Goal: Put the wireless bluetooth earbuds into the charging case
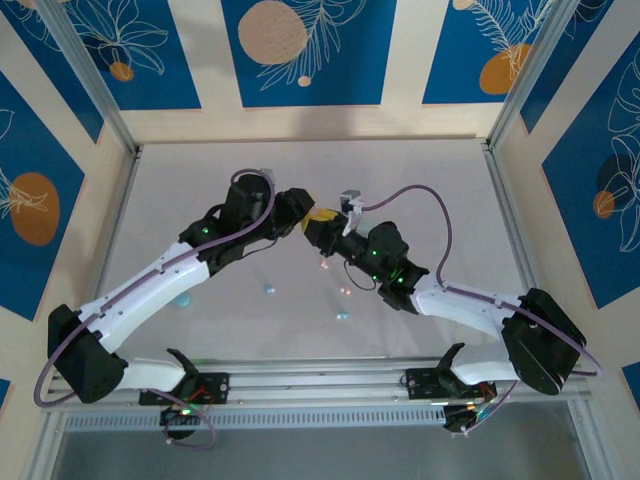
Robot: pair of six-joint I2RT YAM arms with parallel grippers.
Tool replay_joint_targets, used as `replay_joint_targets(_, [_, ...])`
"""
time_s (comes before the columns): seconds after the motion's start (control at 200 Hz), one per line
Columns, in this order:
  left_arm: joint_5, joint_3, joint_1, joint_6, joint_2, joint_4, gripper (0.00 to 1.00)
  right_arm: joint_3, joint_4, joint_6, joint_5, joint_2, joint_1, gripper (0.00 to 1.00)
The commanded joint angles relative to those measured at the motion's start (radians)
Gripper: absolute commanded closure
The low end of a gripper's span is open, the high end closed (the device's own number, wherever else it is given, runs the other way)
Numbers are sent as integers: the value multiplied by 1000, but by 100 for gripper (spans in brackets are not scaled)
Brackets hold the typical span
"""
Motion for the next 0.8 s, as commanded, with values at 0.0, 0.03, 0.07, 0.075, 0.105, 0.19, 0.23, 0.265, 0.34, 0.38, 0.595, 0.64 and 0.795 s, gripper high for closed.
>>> replay_joint_targets(0.0, [22, -24, 2, -18, -17, 59, 69, 41, -44, 30, -40, -28, -20, 80])
replay_joint_targets(0.03, [21, -32, 1, -9, -17, 76, 60, 48, -71, 42, -64, -37, -30, 81])
replay_joint_targets(0.07, [25, -38, 1, 18, -19, 97, 51, 57, -115, 63, -95, -54, -45, 81])
replay_joint_targets(0.075, [26, -39, 1, 23, -19, 99, 51, 59, -122, 66, -101, -55, -47, 81])
replay_joint_targets(0.105, [27, -40, 1, 60, -20, 114, 46, 68, -161, 84, -131, -67, -61, 81])
replay_joint_targets(0.19, [7, -35, 1, 202, -33, 115, 35, 101, -277, 149, -236, -96, -116, 81])
replay_joint_targets(0.23, [-15, -44, 2, 284, -48, 125, 31, 116, -326, 186, -308, -106, -151, 81])
replay_joint_targets(0.265, [-31, -63, 1, 381, -64, 151, 29, 127, -361, 222, -376, -111, -184, 81])
replay_joint_targets(0.34, [-39, -133, 2, 617, -112, 258, 27, 165, -440, 297, -542, -112, -257, 81])
replay_joint_targets(0.38, [-10, -183, 3, 774, -142, 334, 26, 187, -473, 334, -637, -106, -300, 81])
replay_joint_targets(0.595, [169, -299, 9, 1499, -267, 316, 24, 348, -678, 452, -1085, -11, -465, 80])
replay_joint_targets(0.64, [219, -309, 15, 1594, -277, 294, 24, 387, -705, 457, -1171, 21, -477, 81])
replay_joint_targets(0.795, [388, -268, 57, 1705, -259, 228, 24, 477, -733, 452, -1355, 96, -464, 80])
